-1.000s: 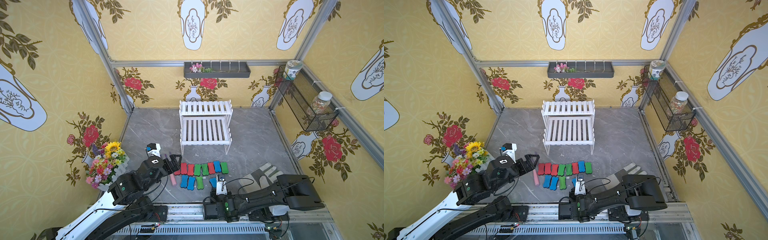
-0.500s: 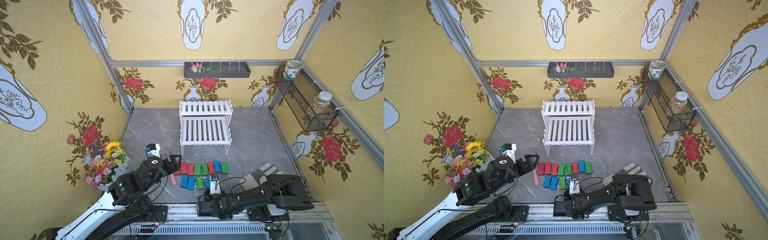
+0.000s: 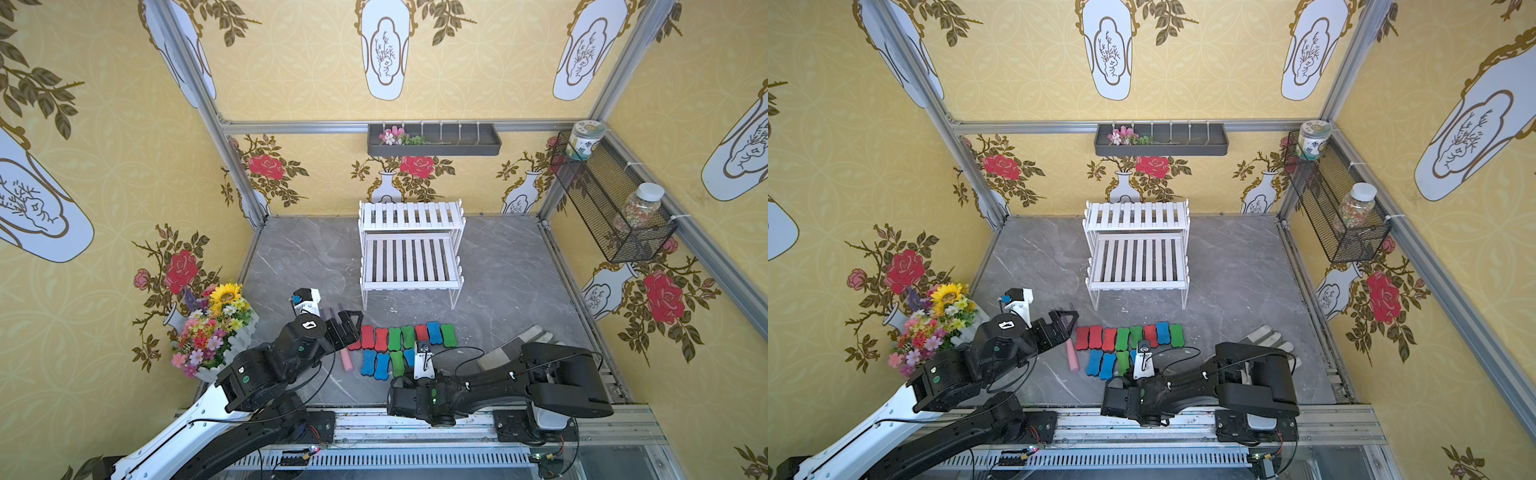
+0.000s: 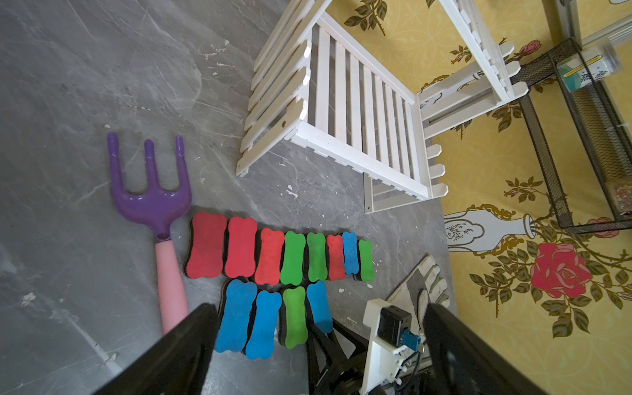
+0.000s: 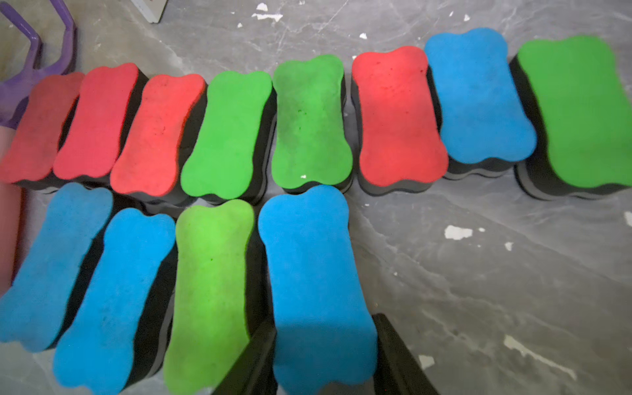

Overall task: Remove the whiteboard erasers from the shelf
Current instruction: Place the whiteboard eraser at the center of the board.

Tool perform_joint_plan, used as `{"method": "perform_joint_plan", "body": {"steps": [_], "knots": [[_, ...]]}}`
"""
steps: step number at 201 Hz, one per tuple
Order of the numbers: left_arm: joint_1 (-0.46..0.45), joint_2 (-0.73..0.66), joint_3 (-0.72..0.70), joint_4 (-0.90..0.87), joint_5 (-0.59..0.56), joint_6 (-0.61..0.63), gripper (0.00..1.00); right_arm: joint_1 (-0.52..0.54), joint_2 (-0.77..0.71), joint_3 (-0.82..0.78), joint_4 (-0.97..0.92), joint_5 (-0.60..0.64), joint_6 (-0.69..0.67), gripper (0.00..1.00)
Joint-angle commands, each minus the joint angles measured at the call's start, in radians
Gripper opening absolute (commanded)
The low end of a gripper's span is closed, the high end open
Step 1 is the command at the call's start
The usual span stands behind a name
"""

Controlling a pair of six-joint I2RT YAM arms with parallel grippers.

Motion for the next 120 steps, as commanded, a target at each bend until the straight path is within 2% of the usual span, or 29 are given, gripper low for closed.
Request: {"method": "perform_joint_plan", "body": {"steps": [1, 36, 77, 87, 99, 120], "knots": [[0.001, 0.002, -0.007, 0.01, 0.012, 0.01, 1.0, 0.0, -0.002, 0.001, 0.019, -0.005, -0.022, 0.55], [0.001, 0.006, -0.007, 0.012, 0.01, 0.009, 0.99, 0.026, -0.05, 0.014, -0.047, 0.049, 0.003, 0.71], [0.002, 0.021, 0.013, 0.001, -0.009, 0.004, 1.0, 0.122, -0.211, 0.069, -0.332, 0.23, 0.135, 0.81], [0.002, 0.038, 0.023, -0.008, -0.017, 0.003, 1.0, 0.139, -0.261, 0.083, -0.413, 0.27, 0.175, 0.87], [0.001, 0.069, 0.047, -0.026, -0.032, 0.001, 0.99, 0.143, -0.32, 0.094, -0.461, 0.301, 0.158, 0.99], [0.002, 0.119, 0.106, -0.069, -0.077, 0.002, 0.99, 0.13, -0.397, 0.117, -0.536, 0.324, 0.119, 0.97]]}}
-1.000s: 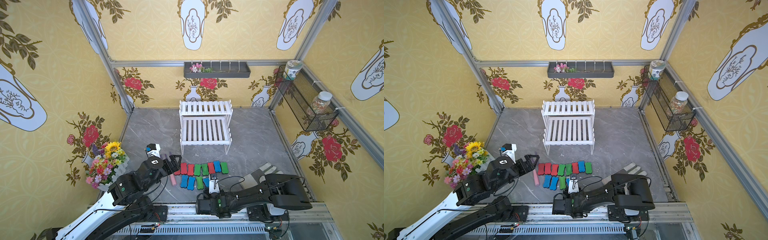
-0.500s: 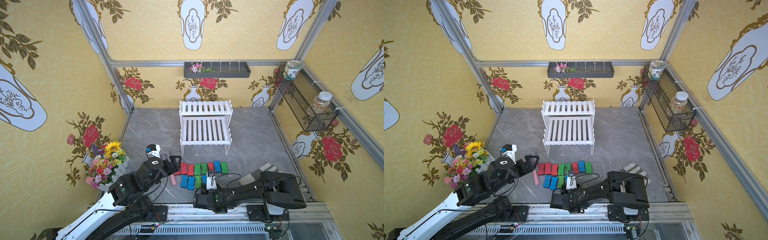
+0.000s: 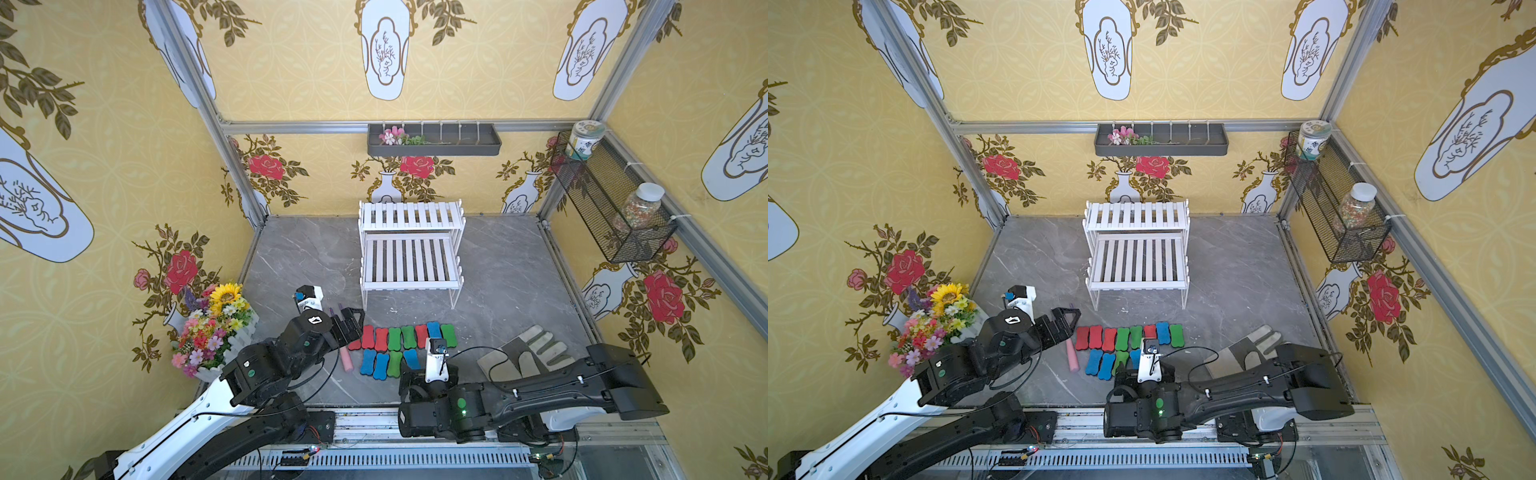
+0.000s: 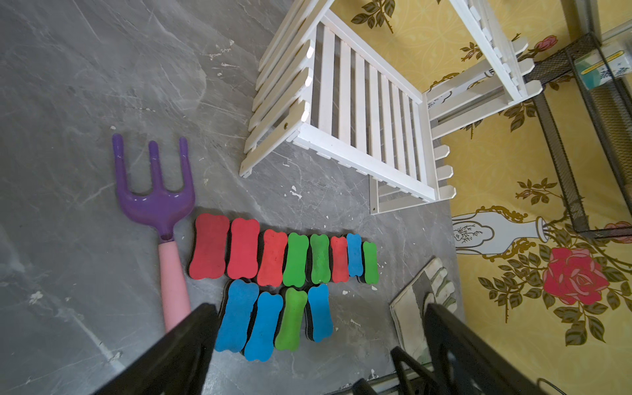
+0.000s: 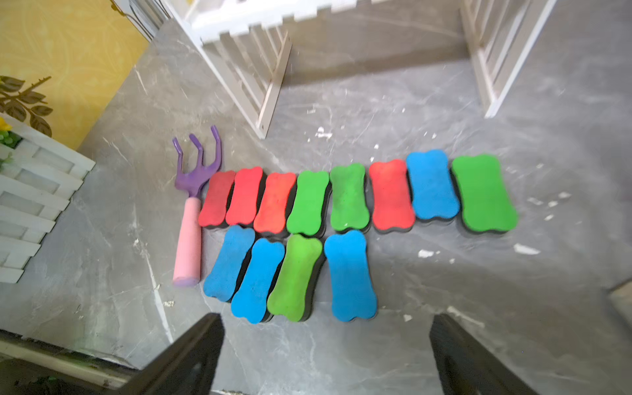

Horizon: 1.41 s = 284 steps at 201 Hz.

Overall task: Remove the whiteboard erasers from the shelf
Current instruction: Place the whiteboard eraser at the center of the board, then adjust the whiteboard eraser at the center of the board.

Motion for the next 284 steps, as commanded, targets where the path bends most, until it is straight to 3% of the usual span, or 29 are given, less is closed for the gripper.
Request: {"method": "perform_joint_plan", "body": {"steps": [1, 9, 17, 49, 78, 137, 212, 284], "knots": [[0.002, 0.037, 0.046, -0.045, -0.057, 0.006, 0.99, -0.009, -0.066, 0.021, -0.174, 0.097, -0.007, 0.97], [0.002, 0.039, 0.064, -0.046, -0.063, 0.016, 0.99, -0.012, -0.09, 0.023, -0.221, 0.102, 0.024, 0.97], [0.001, 0.032, 0.068, -0.033, -0.051, 0.032, 0.99, -0.021, -0.129, 0.002, -0.196, 0.089, -0.034, 0.97], [0.002, -0.035, 0.042, -0.008, -0.021, -0.014, 0.99, -0.188, -0.208, -0.137, -0.13, -0.147, -0.088, 0.97], [0.001, -0.056, 0.031, -0.024, -0.027, -0.049, 0.99, -0.302, -0.15, -0.197, -0.001, -0.33, -0.221, 0.98], [0.001, -0.033, 0.034, -0.034, -0.033, -0.067, 1.0, -0.309, 0.147, -0.025, -0.067, -0.325, -0.317, 0.95], [0.002, -0.015, 0.038, -0.029, -0.031, -0.057, 0.99, -0.338, 0.25, -0.023, 0.025, -0.364, -0.356, 0.92], [0.002, -0.024, 0.03, -0.029, -0.037, -0.048, 0.99, -0.323, 0.212, -0.024, 0.087, -0.351, -0.379, 0.93]]}}
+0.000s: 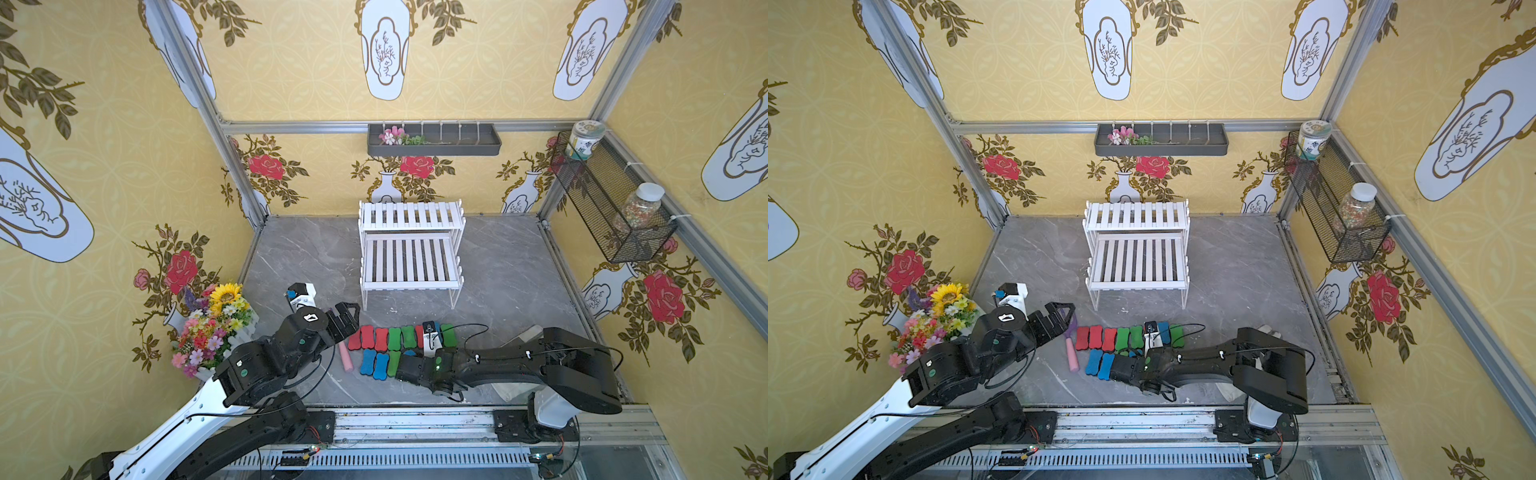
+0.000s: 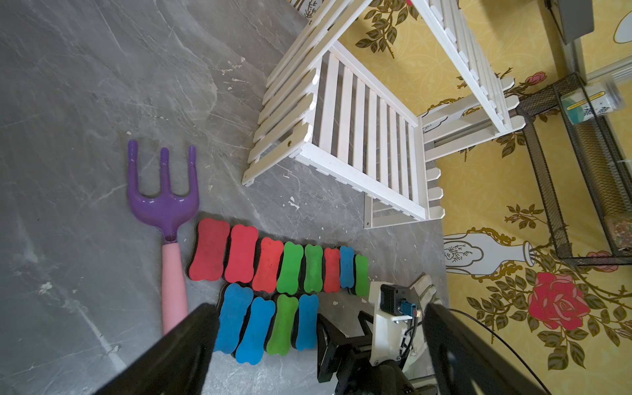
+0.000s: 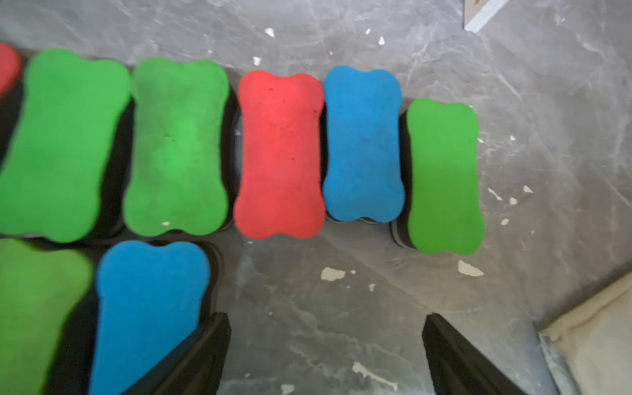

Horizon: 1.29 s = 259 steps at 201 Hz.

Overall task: Remove the whiteboard erasers from the shelf
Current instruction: Adjust the whiteboard eraser at the center of the board, then reset both arms

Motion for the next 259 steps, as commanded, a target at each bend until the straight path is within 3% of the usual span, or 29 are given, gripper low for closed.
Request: {"method": "perform_joint_plan", "body": {"steps": [1, 33, 71, 95, 113, 125, 140, 148, 163, 174, 212, 259], "knots": [[0.002, 0.0, -0.007, 0.006, -0.005, 0.013, 0.99, 0.004, -0.031, 0.007, 0.009, 0.028, -0.012, 0.93], [0.001, 0.007, 0.015, -0.016, -0.052, 0.027, 1.0, 0.057, -0.177, 0.052, -0.161, 0.153, 0.053, 0.99], [0.002, 0.029, 0.057, 0.072, -0.198, 0.152, 1.0, 0.014, -0.473, 0.05, -0.134, 0.232, -0.062, 0.97], [0.004, -0.001, -0.016, 0.318, -0.328, 0.447, 1.0, -0.061, -0.586, 0.037, -0.106, 0.323, -0.18, 0.97], [0.022, -0.022, -0.103, 0.579, -0.426, 0.718, 1.0, -0.197, -0.618, 0.05, -0.065, 0.236, -0.276, 0.97], [0.072, -0.02, -0.163, 0.764, -0.431, 0.892, 1.0, -0.278, -0.632, 0.054, -0.049, 0.186, -0.291, 0.97], [0.195, 0.017, -0.223, 0.916, -0.362, 1.026, 1.0, -0.346, -0.643, 0.056, -0.029, 0.176, -0.303, 0.97], [0.283, 0.051, -0.243, 0.952, -0.32, 1.01, 1.0, -0.365, -0.649, 0.054, -0.014, 0.19, -0.317, 0.97], [0.472, 0.122, -0.273, 0.985, -0.14, 0.95, 1.0, -0.384, -0.657, 0.043, 0.047, 0.196, -0.401, 0.97], [0.556, 0.181, -0.32, 1.064, -0.083, 0.966, 1.0, -0.394, -0.651, 0.047, 0.051, 0.228, -0.42, 0.97], [0.707, 0.421, -0.458, 1.219, -0.058, 0.972, 1.0, -0.508, -0.616, 0.051, 0.039, 0.243, -0.465, 0.97], [0.794, 0.58, -0.621, 1.594, 0.108, 1.003, 0.99, -0.674, -0.651, -0.096, 0.196, 0.196, -0.51, 0.97]]}}
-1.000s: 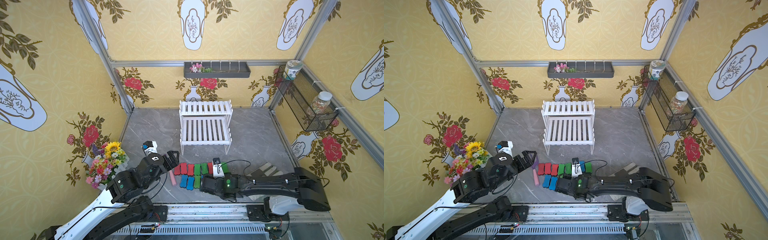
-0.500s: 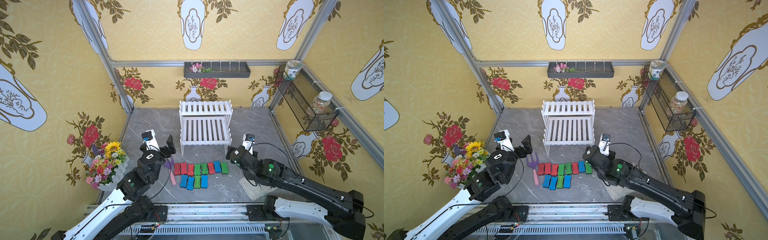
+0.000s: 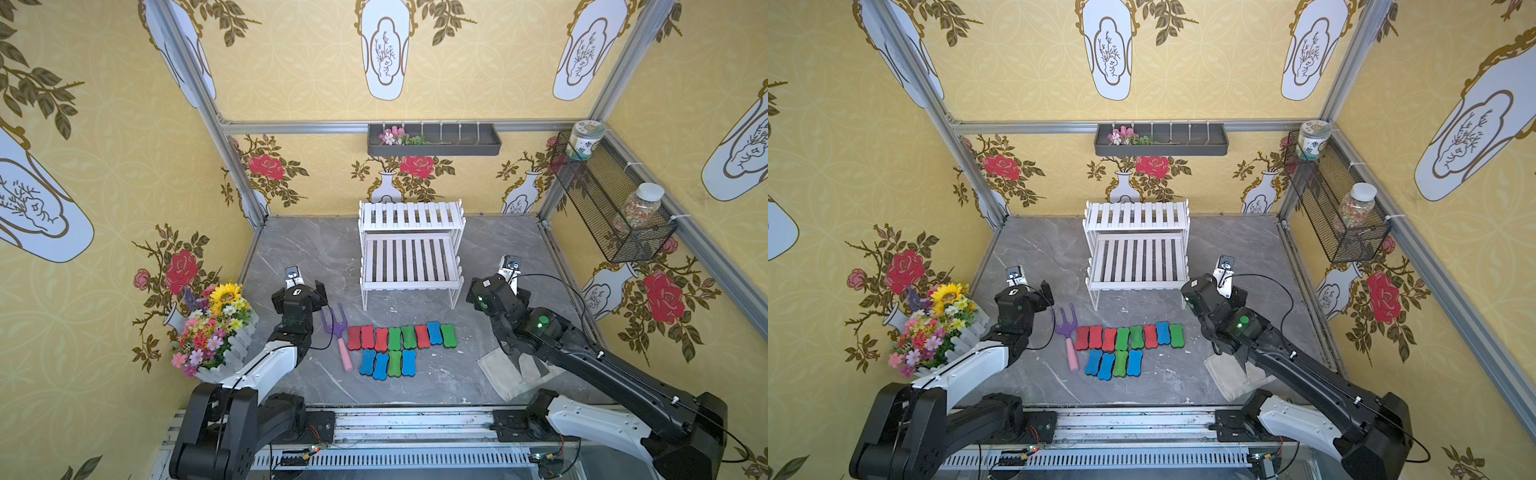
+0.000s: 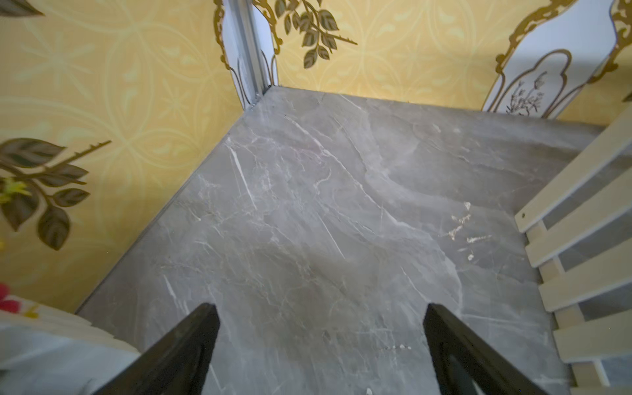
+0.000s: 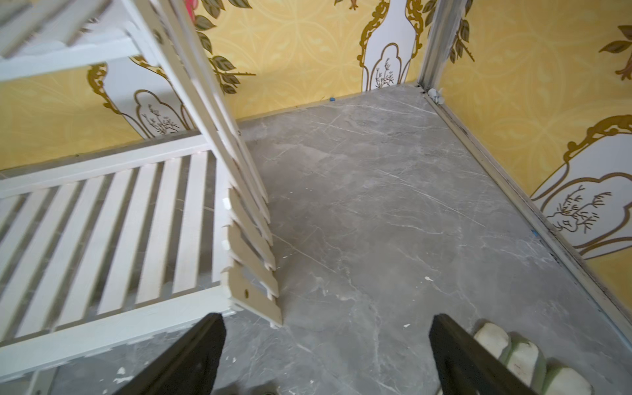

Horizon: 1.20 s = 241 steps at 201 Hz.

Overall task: Remove the whiteboard erasers from the shelf
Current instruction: Reset both arms

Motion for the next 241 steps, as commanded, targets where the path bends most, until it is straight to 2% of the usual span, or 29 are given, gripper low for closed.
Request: {"method": "perform_joint_plan", "body": {"steps": [1, 28, 37, 47, 58, 60, 64, 70, 90, 102, 112, 132, 144, 165, 172, 185, 195, 207, 221, 230, 241], "knots": [[0.028, 0.049, -0.054, 0.279, 0.118, 0.021, 0.99, -0.079, -0.028, -0.067, 0.125, -0.026, -0.037, 0.97], [0.056, 0.146, -0.106, 0.447, 0.136, 0.014, 0.99, -0.203, -0.058, -0.176, 0.313, -0.14, -0.111, 0.97], [0.086, 0.138, -0.105, 0.422, 0.148, -0.02, 0.99, -0.226, -0.056, -0.199, 0.363, -0.141, -0.125, 0.97], [0.098, 0.105, -0.16, 0.489, 0.193, -0.022, 0.99, -0.25, -0.05, -0.22, 0.418, -0.134, -0.161, 0.97], [0.105, 0.051, -0.226, 0.525, 0.237, -0.033, 0.93, -0.27, -0.044, -0.232, 0.457, -0.098, -0.202, 0.97], [0.106, 0.047, -0.234, 0.534, 0.243, -0.033, 0.97, -0.274, -0.041, -0.233, 0.464, -0.09, -0.211, 0.97], [0.106, 0.053, -0.241, 0.551, 0.257, -0.025, 0.99, -0.281, -0.038, -0.239, 0.485, -0.075, -0.235, 0.97], [0.106, 0.083, -0.238, 0.58, 0.263, -0.014, 0.99, -0.288, -0.032, -0.25, 0.52, -0.058, -0.277, 0.97], [0.109, 0.141, -0.244, 0.664, 0.171, -0.048, 1.0, -0.306, -0.003, -0.319, 0.69, 0.05, -0.472, 0.97], [0.133, 0.15, -0.239, 0.667, 0.19, -0.064, 1.0, -0.323, 0.022, -0.373, 0.821, 0.064, -0.588, 0.97], [0.14, 0.145, -0.239, 0.653, 0.197, -0.072, 1.0, -0.348, 0.05, -0.416, 0.906, 0.063, -0.627, 0.97], [0.14, 0.143, -0.238, 0.651, 0.196, -0.073, 1.0, -0.443, 0.117, -0.461, 0.936, -0.045, -0.568, 0.97], [0.14, 0.143, -0.238, 0.651, 0.197, -0.072, 1.0, -0.482, 0.17, -0.477, 0.948, -0.063, -0.517, 0.97], [0.141, 0.144, -0.239, 0.651, 0.196, -0.073, 1.0, -0.517, 0.247, -0.552, 1.171, -0.089, -0.559, 0.97], [0.141, 0.143, -0.239, 0.651, 0.197, -0.073, 1.0, -0.525, 0.251, -0.56, 1.185, -0.105, -0.531, 0.97], [0.141, 0.143, -0.239, 0.652, 0.197, -0.073, 1.0, -0.569, 0.269, -0.589, 1.251, -0.226, -0.523, 0.97], [0.142, 0.143, -0.24, 0.652, 0.196, -0.072, 1.0, -0.587, 0.323, -0.602, 1.344, -0.257, -0.542, 0.97], [0.141, 0.144, -0.239, 0.651, 0.197, -0.072, 1.0, -0.59, 0.321, -0.558, 1.234, -0.334, -0.549, 0.97], [0.142, 0.144, -0.239, 0.652, 0.197, -0.072, 1.0, -0.581, 0.39, -0.554, 1.323, -0.404, -0.62, 0.97], [0.142, 0.142, -0.239, 0.651, 0.197, -0.072, 1.0, -0.595, 0.382, -0.536, 1.263, -0.432, -0.594, 0.97], [0.141, 0.141, -0.241, 0.653, 0.197, -0.073, 1.0, -0.617, 0.379, -0.544, 1.28, -0.469, -0.585, 0.97]]}}
